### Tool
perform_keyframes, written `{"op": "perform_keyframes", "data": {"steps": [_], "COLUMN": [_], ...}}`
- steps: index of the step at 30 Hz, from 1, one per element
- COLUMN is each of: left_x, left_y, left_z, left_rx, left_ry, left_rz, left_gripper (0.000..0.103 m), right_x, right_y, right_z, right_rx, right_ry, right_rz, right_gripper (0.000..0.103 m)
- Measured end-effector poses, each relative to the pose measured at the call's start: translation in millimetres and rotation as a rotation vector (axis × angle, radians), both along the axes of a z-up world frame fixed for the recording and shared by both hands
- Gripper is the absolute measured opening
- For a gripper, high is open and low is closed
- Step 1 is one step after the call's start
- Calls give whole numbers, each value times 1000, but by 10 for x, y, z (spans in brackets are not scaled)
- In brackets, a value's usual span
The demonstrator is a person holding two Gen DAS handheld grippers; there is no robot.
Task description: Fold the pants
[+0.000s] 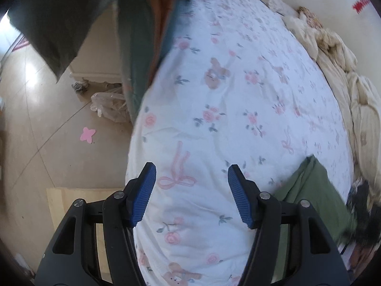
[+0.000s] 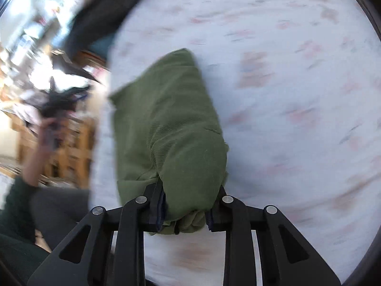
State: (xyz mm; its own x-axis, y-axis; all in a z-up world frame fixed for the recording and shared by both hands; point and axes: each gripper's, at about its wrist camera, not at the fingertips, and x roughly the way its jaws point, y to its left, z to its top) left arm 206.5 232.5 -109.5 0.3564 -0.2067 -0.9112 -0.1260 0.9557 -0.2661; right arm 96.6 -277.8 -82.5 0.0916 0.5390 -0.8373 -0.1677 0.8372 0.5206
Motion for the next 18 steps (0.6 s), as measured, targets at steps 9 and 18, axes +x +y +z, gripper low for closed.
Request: {"op": "perform_keyframes", "data": {"steps": [9,18], "left_x": [186,313], "left_y": [-699,-1581], "left_z": [74,34], "left_rx": [12,-67], "left_ry": [-31,-13], "left_rz": [-145,-264], "left_gripper": [59,60], "right_x": [652,154], "right_y": [-414,-1129], "right_z": [-118,13], "right_rx": [-238,10], "right_ry": [-110,-103], "right_rz": [-122,-524], "right_gripper": [44,64]}}
